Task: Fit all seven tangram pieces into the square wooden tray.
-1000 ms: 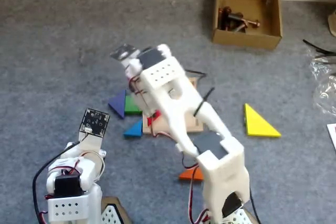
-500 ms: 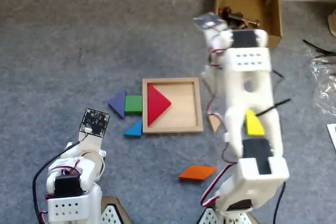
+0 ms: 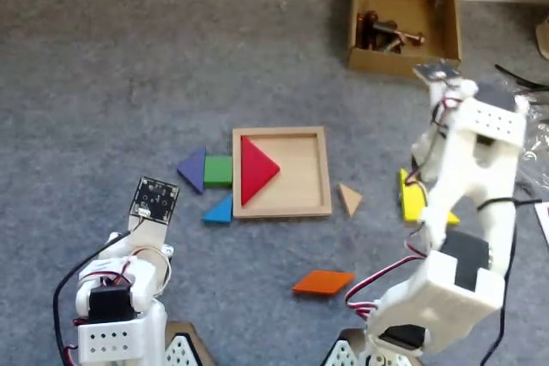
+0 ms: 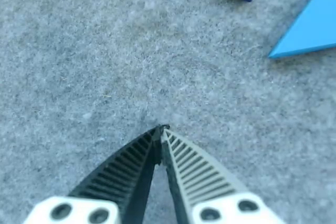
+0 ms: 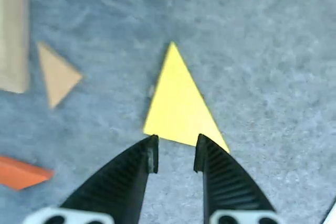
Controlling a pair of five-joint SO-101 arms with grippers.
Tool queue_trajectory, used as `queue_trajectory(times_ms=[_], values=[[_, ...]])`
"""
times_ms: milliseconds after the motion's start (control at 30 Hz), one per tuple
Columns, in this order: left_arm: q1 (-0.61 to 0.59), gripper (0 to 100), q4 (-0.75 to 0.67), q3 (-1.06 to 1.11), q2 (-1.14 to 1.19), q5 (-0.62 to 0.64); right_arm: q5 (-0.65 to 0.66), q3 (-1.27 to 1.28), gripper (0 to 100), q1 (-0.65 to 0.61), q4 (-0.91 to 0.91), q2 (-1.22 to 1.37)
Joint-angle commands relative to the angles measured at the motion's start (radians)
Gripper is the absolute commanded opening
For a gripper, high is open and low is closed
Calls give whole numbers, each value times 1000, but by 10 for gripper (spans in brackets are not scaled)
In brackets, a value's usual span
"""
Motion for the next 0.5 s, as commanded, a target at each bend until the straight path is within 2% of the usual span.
queue_trajectory(times_ms=[0,467], values=[[-13,14,6,21,-7,8,28,41,115,53,-87,-71],[-13,14,6,21,-7,8,54,67,114,2,-111,-71]])
